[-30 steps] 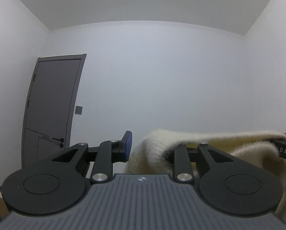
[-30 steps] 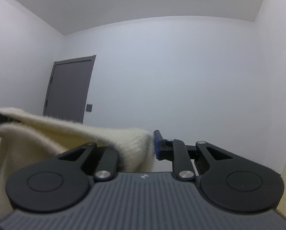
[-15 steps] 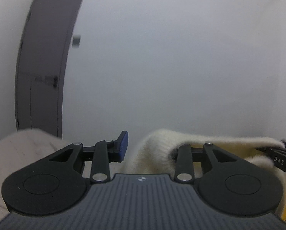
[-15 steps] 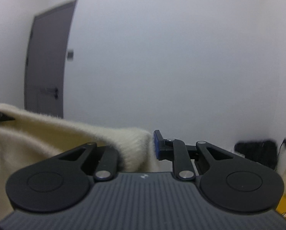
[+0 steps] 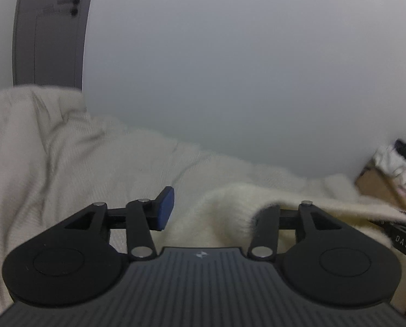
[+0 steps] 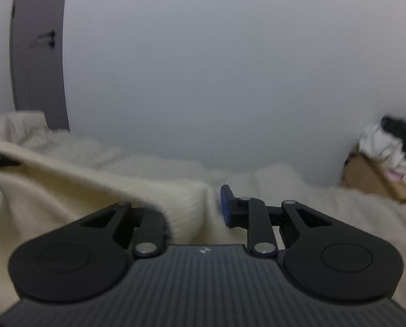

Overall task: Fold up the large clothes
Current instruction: 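Lower the held sweater onto the bed and lay it flat, opening both grippers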

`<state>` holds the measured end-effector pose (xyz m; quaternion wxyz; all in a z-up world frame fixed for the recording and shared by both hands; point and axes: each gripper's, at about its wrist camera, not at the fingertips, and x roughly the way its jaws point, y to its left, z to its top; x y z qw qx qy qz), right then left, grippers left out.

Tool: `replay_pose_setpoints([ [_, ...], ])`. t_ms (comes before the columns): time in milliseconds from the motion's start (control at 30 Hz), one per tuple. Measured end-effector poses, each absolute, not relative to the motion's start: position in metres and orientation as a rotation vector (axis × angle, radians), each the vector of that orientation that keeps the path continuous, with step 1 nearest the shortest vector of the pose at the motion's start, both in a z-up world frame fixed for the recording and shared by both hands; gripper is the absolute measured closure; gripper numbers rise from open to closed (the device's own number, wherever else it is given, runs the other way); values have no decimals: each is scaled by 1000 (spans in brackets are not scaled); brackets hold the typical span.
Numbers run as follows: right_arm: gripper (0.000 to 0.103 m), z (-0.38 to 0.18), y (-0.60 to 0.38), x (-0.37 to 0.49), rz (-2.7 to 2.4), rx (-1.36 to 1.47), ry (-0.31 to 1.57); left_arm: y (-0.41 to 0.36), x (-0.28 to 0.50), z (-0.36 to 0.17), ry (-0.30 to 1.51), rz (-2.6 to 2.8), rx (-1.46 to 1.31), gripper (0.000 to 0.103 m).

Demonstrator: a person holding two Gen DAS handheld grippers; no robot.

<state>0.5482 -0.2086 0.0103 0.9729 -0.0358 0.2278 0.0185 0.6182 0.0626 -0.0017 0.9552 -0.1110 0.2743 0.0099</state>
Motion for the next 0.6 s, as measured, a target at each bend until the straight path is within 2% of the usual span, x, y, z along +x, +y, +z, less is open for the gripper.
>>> replay_pose_setpoints([
  [167, 78, -36, -211, 582, 59, -65, 550, 72, 651, -57, 659, 30, -267, 50],
  [267, 77, -38, -207, 584, 65, -39, 600, 82, 668, -87, 705, 13, -273, 50],
  [400, 73, -43, -211, 592, 91, -11, 680, 82, 677, -91, 752, -11, -216, 50],
  [467, 72, -47, -210, 588, 102, -31, 702, 81, 679, -83, 788, -60, -204, 46],
  [500, 63, -43, -208, 587, 106, -40, 715, 81, 679, -78, 804, -80, -203, 43],
  [533, 58, -39, -206, 586, 116, -39, 727, 81, 679, -74, 818, -109, -206, 33],
  [567, 44, -39, -206, 591, 130, -30, 736, 81, 678, -69, 826, -136, -205, 25],
  [600, 34, -33, -205, 588, 156, -18, 739, 80, 673, -62, 827, -145, -199, 23],
])
